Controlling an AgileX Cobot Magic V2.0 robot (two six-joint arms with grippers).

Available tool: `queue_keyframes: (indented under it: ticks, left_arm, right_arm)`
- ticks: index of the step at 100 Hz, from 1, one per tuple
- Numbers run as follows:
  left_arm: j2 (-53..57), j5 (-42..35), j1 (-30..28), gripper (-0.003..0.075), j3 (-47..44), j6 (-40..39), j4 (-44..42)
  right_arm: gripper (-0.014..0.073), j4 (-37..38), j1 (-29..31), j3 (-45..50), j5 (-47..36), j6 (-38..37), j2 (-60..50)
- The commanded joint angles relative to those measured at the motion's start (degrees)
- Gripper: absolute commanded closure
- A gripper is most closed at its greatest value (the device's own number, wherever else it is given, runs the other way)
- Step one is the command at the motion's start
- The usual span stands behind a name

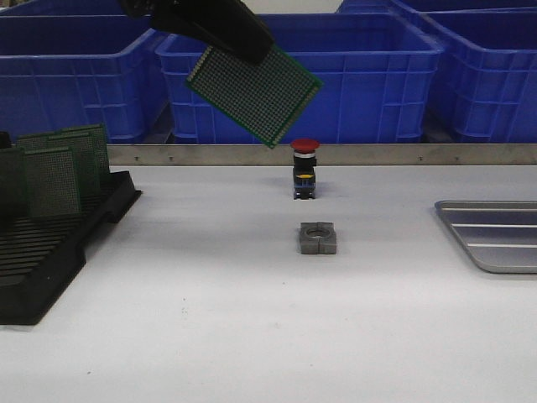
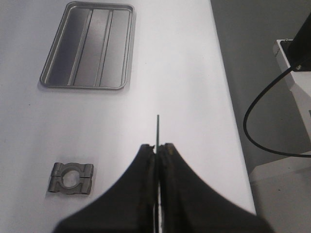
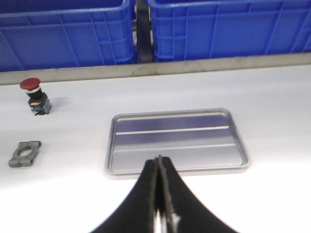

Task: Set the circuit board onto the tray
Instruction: 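Carry the board toward the table center as the right gripper approaches, then grasp the board's lower edge with the right gripper, release the left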

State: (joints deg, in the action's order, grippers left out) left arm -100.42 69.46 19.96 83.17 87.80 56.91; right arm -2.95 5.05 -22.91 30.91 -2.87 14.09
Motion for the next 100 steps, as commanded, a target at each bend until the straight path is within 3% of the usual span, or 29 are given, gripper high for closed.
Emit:
queue_keyframes:
  ticks: [1,8,17,28,36,57,71,81,100]
  left_arm:
    - [2.58,3.78,0.54,0.0741,1.66,-0.59,4.39]
    - [2.58,3.78,0.54,0.0741,1.66,-0.59,4.39]
    - [2.58,3.78,0.54,0.0741,1.66,-0.59,4.39]
    - [2.58,3.78,0.54,0.0741,1.66,-0.59,4.39]
    - [2.58,3.78,0.54,0.0741,1.66,-0.59,4.39]
    - [2.58,3.78,0.58,0.0741,1.66,-0.59,4.48]
    - [2.58,3.78,0.58,0.0741,1.66,-0.59,4.48]
    - [2.58,3.78,0.58,0.0741,1.66,-0.59,4.48]
    - [2.58,3.78,0.58,0.0741,1.66,-0.59,4.48]
  right_arm:
    - [0.0646,-4.78,0.28,-4.65,-1.53,0.91,6.33]
    - [0.0599,-10.64,0.23,-6.79,0.21,4.09,11.2]
    - [0.0463,-21.81,-0.41,-9.08,2.14,11.49,17.49]
    - [0.023,-38.45,-2.46,-10.83,1.66,28.82,25.01]
    - [0.0137,-47.84,-4.01,-11.96,2.06,42.28,29.2]
    - [0.0128,-67.61,-9.34,-15.54,5.25,83.81,39.46]
    - [0.0128,-75.84,-12.61,-17.59,7.96,104.55,45.78]
    - [0.0128,-78.5,-14.97,-19.79,9.89,110.07,51.31]
    - [0.0128,-78.87,-18.88,-25.47,11.62,110.39,60.86]
